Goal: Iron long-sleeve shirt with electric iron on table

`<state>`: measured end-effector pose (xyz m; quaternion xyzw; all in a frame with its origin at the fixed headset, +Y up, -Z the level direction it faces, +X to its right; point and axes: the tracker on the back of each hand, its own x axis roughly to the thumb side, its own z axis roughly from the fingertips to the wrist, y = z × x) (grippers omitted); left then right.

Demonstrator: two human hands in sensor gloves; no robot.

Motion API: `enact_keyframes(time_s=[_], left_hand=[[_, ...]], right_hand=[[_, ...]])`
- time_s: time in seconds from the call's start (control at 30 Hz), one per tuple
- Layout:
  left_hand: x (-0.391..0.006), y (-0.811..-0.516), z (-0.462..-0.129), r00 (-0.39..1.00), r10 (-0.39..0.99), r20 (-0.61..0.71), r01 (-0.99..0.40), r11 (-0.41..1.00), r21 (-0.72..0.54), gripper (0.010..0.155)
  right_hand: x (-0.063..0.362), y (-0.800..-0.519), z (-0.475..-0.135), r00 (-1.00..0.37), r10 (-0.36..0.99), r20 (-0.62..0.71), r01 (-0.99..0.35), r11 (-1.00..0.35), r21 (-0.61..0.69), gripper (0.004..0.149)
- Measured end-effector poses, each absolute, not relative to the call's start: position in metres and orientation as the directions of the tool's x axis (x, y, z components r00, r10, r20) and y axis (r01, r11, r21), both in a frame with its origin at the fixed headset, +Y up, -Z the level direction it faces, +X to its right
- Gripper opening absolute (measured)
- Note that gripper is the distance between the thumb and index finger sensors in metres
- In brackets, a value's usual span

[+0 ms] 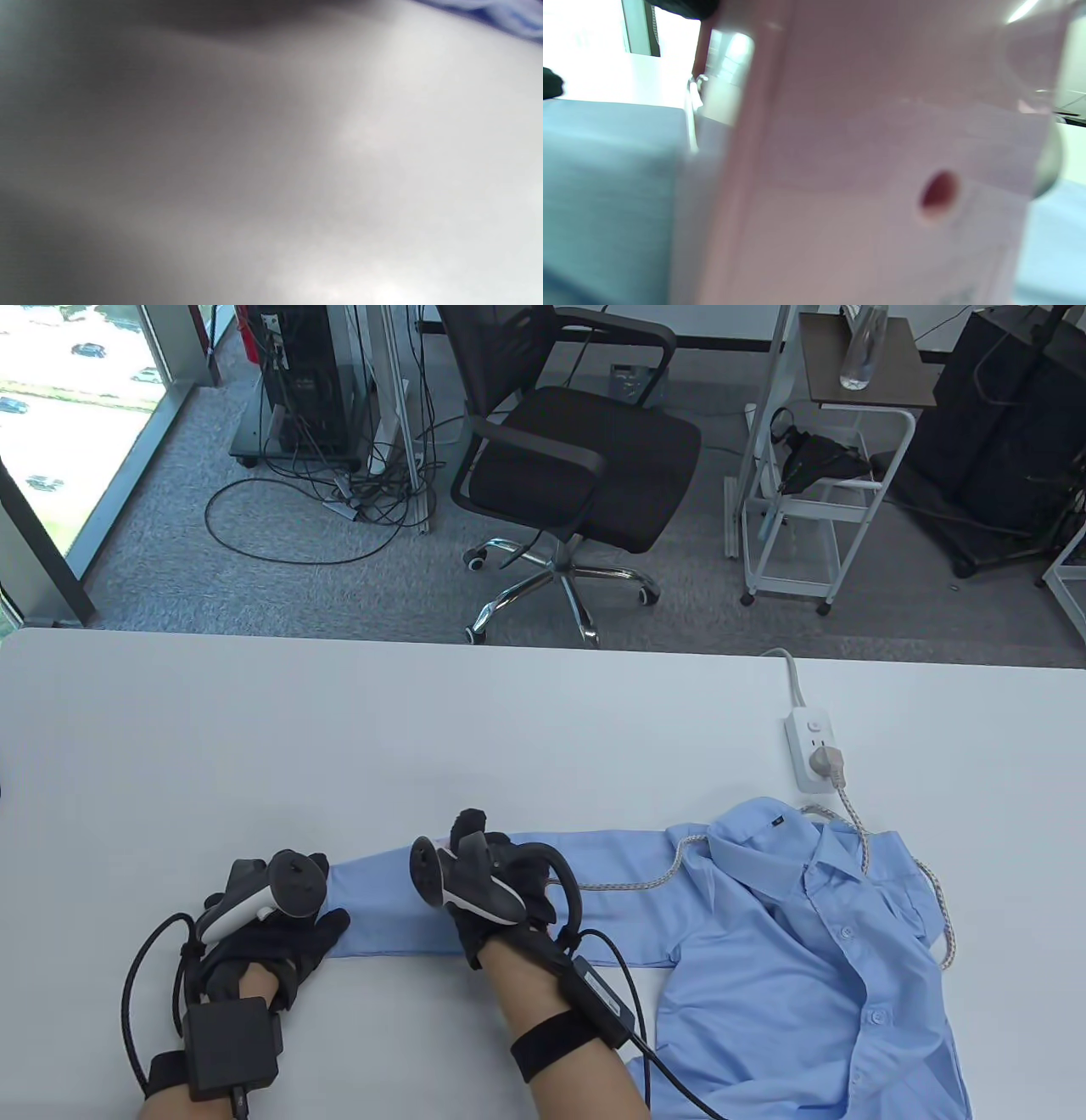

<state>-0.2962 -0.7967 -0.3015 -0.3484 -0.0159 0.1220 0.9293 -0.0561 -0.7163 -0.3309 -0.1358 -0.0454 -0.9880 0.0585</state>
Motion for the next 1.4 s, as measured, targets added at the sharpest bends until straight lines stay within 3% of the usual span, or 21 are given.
enact_keyframes(time_s=[0.97, 1.2, 1.3, 1.4], left_hand=[[-0.297, -0.796, -0.302, 0.97, 0.236, -0.062, -0.218, 0.723, -0.655, 0.085], [-0.297, -0.796, -0.302, 0.97, 0.236, -0.06, -0.217, 0.726, -0.652, 0.085], [-0.297, -0.796, -0.302, 0.971, 0.232, -0.058, -0.213, 0.731, -0.648, 0.085], [-0.297, -0.797, -0.302, 0.971, 0.232, -0.056, -0.212, 0.73, -0.65, 0.085]], right_hand=[[0.136, -0.72, -0.369, -0.974, -0.17, -0.149, 0.157, -0.983, 0.094, 0.069], [0.142, -0.719, -0.368, -0.973, -0.156, -0.172, 0.144, -0.986, 0.079, 0.069], [0.144, -0.718, -0.369, -0.978, -0.114, -0.177, 0.101, -0.992, 0.081, 0.069], [0.154, -0.714, -0.372, -0.982, 0.034, -0.188, -0.064, -0.986, 0.157, 0.07]])
